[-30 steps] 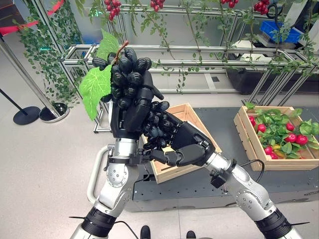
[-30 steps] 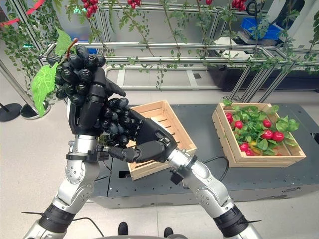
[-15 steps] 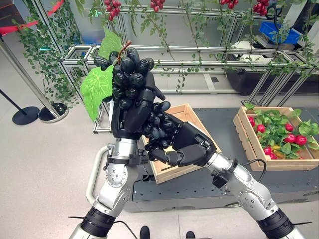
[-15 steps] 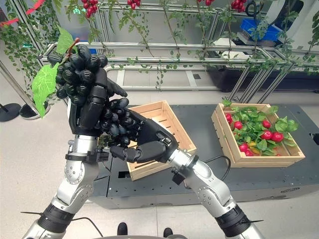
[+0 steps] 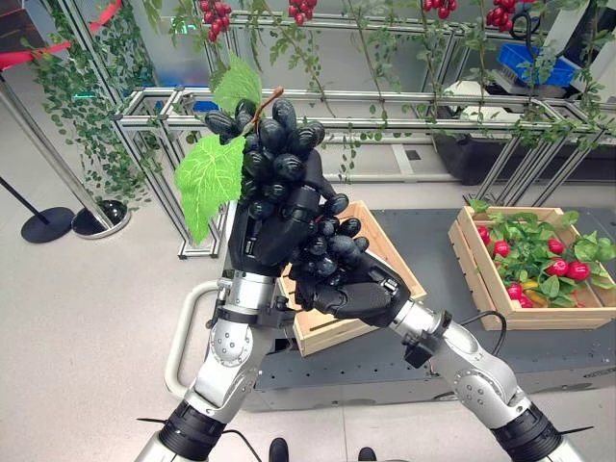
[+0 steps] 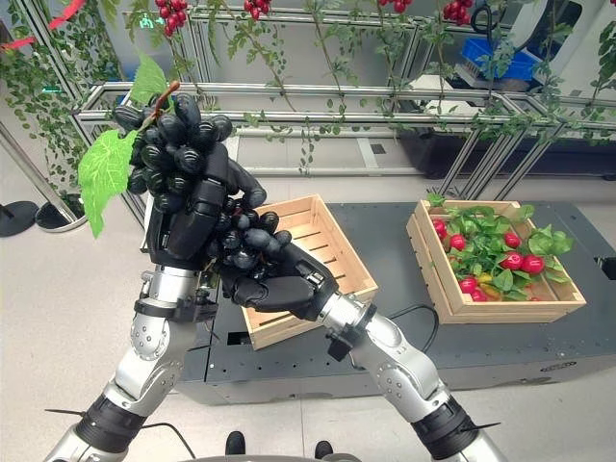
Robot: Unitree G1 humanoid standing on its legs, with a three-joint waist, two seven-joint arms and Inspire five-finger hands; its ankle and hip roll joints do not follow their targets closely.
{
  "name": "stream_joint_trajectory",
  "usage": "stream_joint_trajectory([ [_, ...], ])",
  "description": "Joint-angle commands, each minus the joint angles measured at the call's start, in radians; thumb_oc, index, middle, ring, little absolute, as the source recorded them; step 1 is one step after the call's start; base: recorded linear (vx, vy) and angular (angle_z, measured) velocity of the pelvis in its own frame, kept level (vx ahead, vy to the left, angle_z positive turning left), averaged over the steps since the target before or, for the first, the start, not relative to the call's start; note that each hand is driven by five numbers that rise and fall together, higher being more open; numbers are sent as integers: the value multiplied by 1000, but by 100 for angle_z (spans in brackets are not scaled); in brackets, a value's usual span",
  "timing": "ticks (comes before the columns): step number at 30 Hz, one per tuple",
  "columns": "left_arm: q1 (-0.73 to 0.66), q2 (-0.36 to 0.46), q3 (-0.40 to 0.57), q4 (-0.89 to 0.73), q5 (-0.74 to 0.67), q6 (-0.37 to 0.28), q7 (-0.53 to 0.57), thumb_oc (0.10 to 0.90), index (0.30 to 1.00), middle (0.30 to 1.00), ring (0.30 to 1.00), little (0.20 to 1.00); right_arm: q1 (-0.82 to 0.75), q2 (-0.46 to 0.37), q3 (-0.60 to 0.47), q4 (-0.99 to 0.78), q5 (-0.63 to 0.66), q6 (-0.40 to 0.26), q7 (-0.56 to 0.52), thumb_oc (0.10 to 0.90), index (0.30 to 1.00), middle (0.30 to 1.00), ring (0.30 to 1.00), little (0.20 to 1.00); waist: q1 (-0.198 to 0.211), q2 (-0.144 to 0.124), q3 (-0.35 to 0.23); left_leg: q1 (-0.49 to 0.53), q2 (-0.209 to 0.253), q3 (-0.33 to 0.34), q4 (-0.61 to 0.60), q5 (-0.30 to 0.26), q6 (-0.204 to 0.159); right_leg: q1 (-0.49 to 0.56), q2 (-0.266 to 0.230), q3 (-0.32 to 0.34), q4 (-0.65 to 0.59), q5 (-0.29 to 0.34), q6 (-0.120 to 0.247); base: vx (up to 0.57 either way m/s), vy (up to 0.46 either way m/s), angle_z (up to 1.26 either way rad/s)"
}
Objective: Pick up the fruits from the basket on one side to the basket on the other side
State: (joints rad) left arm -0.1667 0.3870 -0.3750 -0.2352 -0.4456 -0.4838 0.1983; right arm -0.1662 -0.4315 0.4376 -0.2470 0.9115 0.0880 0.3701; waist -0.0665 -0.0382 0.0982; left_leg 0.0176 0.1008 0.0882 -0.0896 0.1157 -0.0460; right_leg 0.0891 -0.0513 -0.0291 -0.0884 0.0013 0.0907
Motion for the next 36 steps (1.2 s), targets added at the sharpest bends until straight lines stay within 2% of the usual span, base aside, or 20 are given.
stream_joint_trajectory([
  [1,-98,0,20,2,6,-81,-12,400,300,300,300,300,-37,88,-47,-113,85,-130,-22,400,300,300,300,300,17,-11,-97,74,68,10,2,-119,-31,-42,-74,-15,1,43,43,0,0,0],
  [8,-61,15,52,10,49,-88,17,400,300,300,300,300,19,93,-86,-99,49,-174,-78,400,300,300,300,300,10,-10,-92,71,67,20,2,-120,-29,-51,-72,-9,1,47,44,7,-26,-7],
  [10,-40,25,83,14,66,-99,28,546,519,519,519,519,47,84,-117,-91,22,-194,-103,400,300,300,300,300,6,-10,-91,71,69,24,2,-119,-28,-54,-68,-6,1,48,42,7,-52,-12],
  [12,-28,34,108,16,82,-108,42,653,679,679,679,679,69,76,-141,-81,-2,-215,-115,400,300,300,300,300,2,-10,-89,68,74,29,2,-116,-29,-59,-65,-4,1,49,40,-3,-55,-7],
  [13,-23,38,119,16,88,-111,46,773,860,860,860,860,76,73,-152,-78,-7,-220,-115,400,300,300,300,300,1,-9,-89,67,76,31,2,-115,-29,-61,-63,-3,1,50,39,-17,-58,-4],
  [14,-17,45,137,16,102,-112,60,800,900,900,900,900,87,66,-172,-76,-13,-231,-125,400,300,300,300,300,-3,-9,-87,64,80,33,2,-112,-30,-63,-60,-1,1,50,37,-21,-60,-4],
  [18,-8,54,174,27,137,-134,90,800,900,900,900,900,115,55,-224,-82,-65,-263,-142,400,300,300,300,300,-11,-9,-80,51,87,31,2,-107,-34,-77,-49,6,1,52,32,-41,-68,-13],
  [24,-7,65,223,67,153,-151,106,800,900,900,900,900,116,46,-289,-63,-38,-329,-146,400,300,300,300,300,-22,-6,-71,47,100,37,2,-99,-36,-87,-28,27,1,52,19,-31,-49,-9],
  [31,-3,67,260,95,221,-151,191,800,900,900,900,900,118,74,-336,-65,-43,-399,-156,400,300,300,300,300,-30,3,-75,42,113,36,2,-96,-40,-89,-11,39,1,45,9,3,-15,-3],
  [36,7,62,292,102,233,-135,220,800,900,900,900,900,109,75,-360,-82,-38,-402,-121,400,300,300,300,300,-24,6,-70,47,95,-1,2,-100,-34,-84,1,67,1,40,2,13,8,-5],
])
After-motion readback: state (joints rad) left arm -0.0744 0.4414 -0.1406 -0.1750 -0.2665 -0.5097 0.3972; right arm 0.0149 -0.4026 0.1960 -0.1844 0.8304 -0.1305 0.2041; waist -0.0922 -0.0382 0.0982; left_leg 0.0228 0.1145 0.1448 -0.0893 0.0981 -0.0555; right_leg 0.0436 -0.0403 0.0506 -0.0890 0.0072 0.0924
